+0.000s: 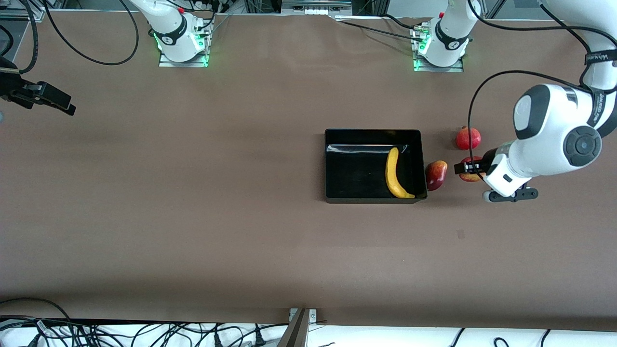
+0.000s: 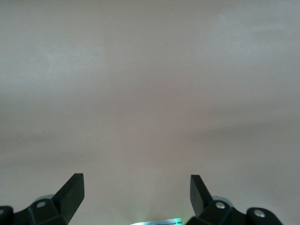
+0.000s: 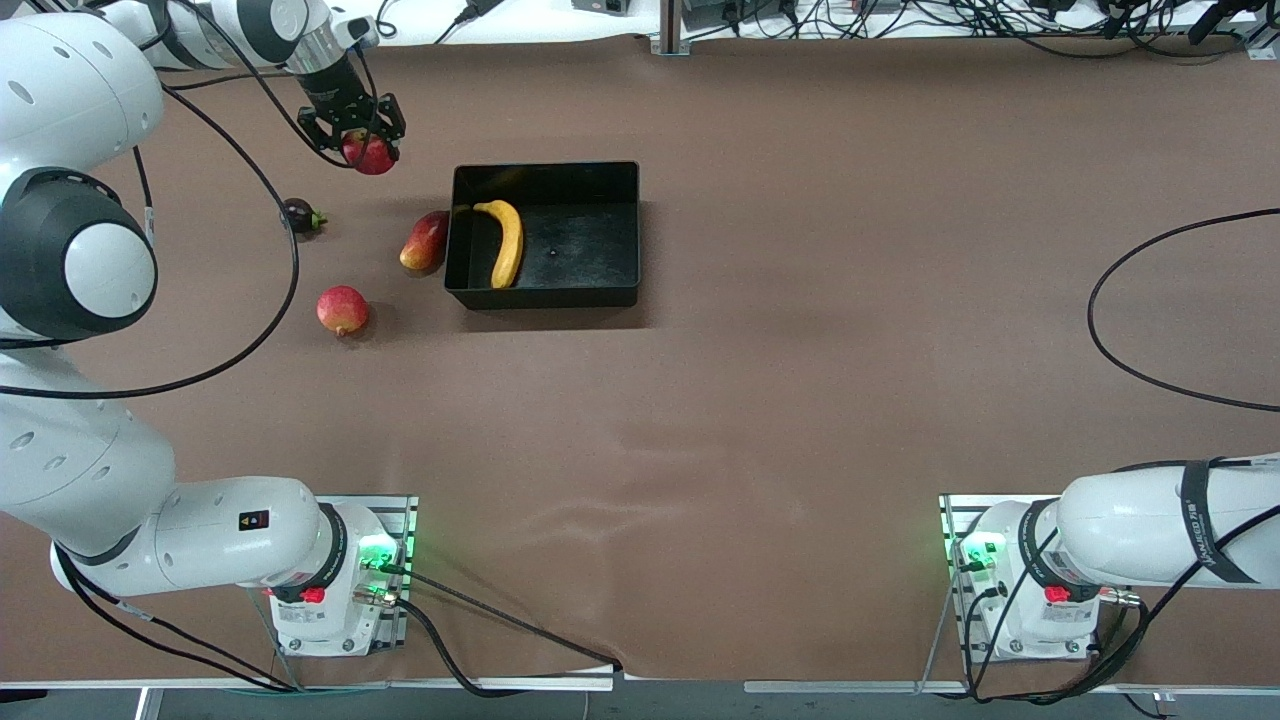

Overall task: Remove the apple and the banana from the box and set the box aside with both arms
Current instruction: 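Carry the apple beside the mango and lower it to the table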

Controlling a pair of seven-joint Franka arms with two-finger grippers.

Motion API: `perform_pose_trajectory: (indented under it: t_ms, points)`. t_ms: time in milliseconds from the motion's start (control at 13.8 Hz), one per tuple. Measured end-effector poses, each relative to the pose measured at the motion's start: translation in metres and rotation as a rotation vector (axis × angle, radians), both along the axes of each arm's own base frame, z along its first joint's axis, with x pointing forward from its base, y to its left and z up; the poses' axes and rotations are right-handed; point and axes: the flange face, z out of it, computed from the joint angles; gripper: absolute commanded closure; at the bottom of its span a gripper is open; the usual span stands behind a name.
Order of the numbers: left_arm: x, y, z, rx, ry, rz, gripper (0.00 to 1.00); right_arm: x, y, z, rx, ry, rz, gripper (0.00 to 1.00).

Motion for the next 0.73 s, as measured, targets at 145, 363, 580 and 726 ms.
perform_pose_trajectory:
  t_ms: [145, 363, 580, 726]
  points:
    - [0.008, 0.007, -0.022, 0.011, -0.02, -0.016, 1.0, 0.0, 0.0, 0.0, 0.0, 0.0, 0.0, 0.0]
    - [0.016, 0.008, -0.057, 0.032, -0.035, -0.041, 1.0, 0.0, 0.0, 0.0, 0.0, 0.0, 0.0, 0.0]
    - [0.021, 0.009, -0.089, 0.054, -0.051, -0.068, 1.0, 0.0, 0.0, 0.0, 0.0, 0.0, 0.0, 0.0]
    - [0.023, 0.012, -0.109, 0.068, -0.058, -0.085, 0.99, 0.0, 0.0, 0.0, 0.0, 0.0, 0.0, 0.0]
